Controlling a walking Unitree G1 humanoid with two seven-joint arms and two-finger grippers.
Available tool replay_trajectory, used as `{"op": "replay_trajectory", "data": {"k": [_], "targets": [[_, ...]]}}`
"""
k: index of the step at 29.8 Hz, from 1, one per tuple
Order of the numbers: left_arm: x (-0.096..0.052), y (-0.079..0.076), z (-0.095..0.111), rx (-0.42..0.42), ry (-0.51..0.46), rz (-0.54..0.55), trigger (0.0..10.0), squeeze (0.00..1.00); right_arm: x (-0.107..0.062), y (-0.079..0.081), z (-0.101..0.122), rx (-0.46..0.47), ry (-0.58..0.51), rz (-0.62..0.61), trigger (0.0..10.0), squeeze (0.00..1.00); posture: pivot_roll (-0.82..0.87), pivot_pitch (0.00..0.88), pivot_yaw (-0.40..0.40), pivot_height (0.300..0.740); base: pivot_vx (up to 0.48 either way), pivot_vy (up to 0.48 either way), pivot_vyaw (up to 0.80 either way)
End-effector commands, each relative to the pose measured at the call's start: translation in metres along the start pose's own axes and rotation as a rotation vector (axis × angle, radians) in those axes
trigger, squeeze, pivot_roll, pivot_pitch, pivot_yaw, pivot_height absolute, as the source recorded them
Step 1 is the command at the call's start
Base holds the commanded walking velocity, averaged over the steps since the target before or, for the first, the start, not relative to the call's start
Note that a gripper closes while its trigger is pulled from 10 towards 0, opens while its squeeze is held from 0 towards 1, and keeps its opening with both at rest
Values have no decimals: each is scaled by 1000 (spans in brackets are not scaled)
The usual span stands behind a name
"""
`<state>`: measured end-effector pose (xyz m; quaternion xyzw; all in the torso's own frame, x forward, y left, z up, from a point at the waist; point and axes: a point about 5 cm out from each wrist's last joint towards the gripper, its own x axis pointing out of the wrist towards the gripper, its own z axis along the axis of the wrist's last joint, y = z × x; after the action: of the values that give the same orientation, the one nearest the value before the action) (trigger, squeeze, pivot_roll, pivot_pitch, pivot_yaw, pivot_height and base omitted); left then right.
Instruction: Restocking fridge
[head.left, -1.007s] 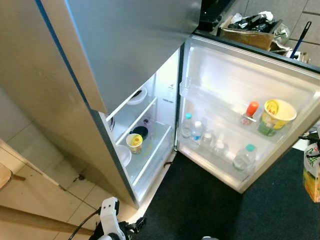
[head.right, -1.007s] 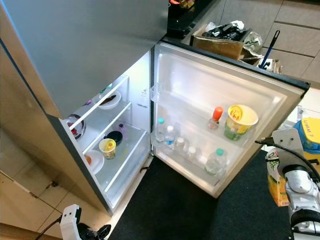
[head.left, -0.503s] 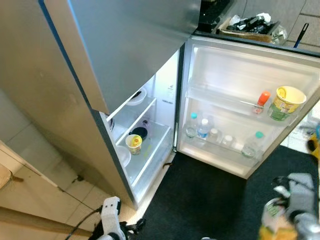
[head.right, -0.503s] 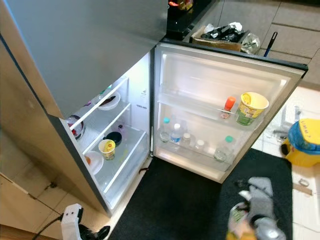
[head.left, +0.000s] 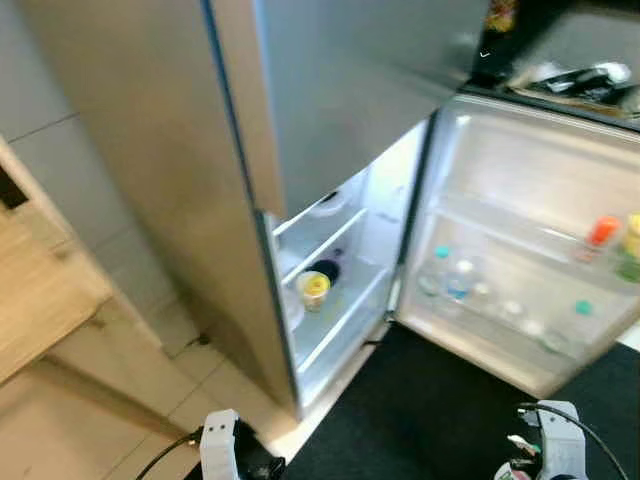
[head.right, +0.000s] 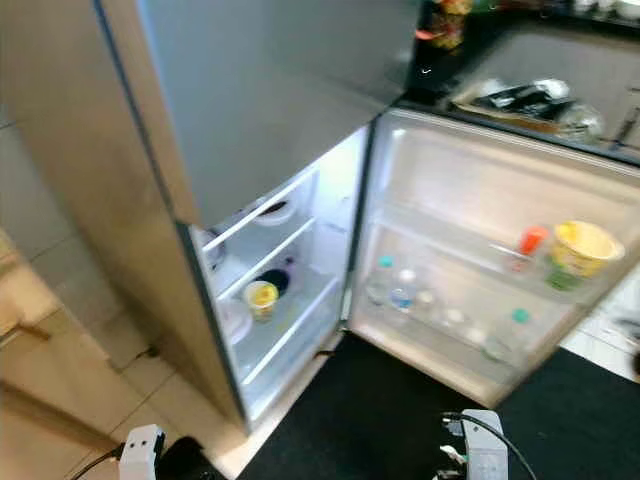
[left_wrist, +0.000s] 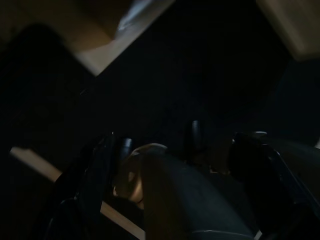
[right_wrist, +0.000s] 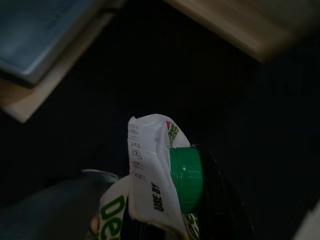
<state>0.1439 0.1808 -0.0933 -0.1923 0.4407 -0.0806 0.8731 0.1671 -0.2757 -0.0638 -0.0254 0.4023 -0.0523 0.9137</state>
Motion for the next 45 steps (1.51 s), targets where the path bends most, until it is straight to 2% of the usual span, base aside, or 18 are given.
{"op": "replay_trajectory", "data": {"k": [1, 14, 20, 25, 30, 35, 41, 45], "targets": [[0, -1, -7, -4, 25, 9, 10000, 0, -1, 0, -3, -11, 16, 9, 10000, 0, -72, 16, -5, 740, 0, 0, 781], [3, -4, -2, 8, 27, -2, 10000, 0, -1, 2, -4, -17, 13, 8, 10000, 0, -70, 18, 1, 740, 0, 0, 775], [4, -6, 1, 8, 29, -29, 10000, 0, 1, 3, 0, -27, 8, -11, 10000, 0, -67, 15, 6, 740, 0, 0, 0], [3, -6, -2, 12, 47, -49, 10000, 0, 1, 3, -1, -36, 18, -21, 10000, 0, -54, 4, 7, 740, 0, -330, 0], [2, -6, -4, 5, 51, -63, 10000, 0, -2, -2, -12, -43, 83, -65, 10000, 0, -60, 24, 9, 740, 0, -356, 0], [1, -5, -6, 3, 60, -65, 10000, 0, -12, -10, -35, -2, 158, -115, 10000, 0, -59, 23, 16, 740, 0, -359, 0], [0, -2, -4, 8, 55, -64, 10000, 0, -18, -9, -51, 10, 217, -122, 10000, 0, -53, 23, 24, 740, 0, -381, 0], [-2, 1, -5, 15, 63, -63, 10000, 0, -20, -6, -57, 22, 244, -124, 10000, 0, -47, 19, 33, 740, 0, -420, -756]]}}
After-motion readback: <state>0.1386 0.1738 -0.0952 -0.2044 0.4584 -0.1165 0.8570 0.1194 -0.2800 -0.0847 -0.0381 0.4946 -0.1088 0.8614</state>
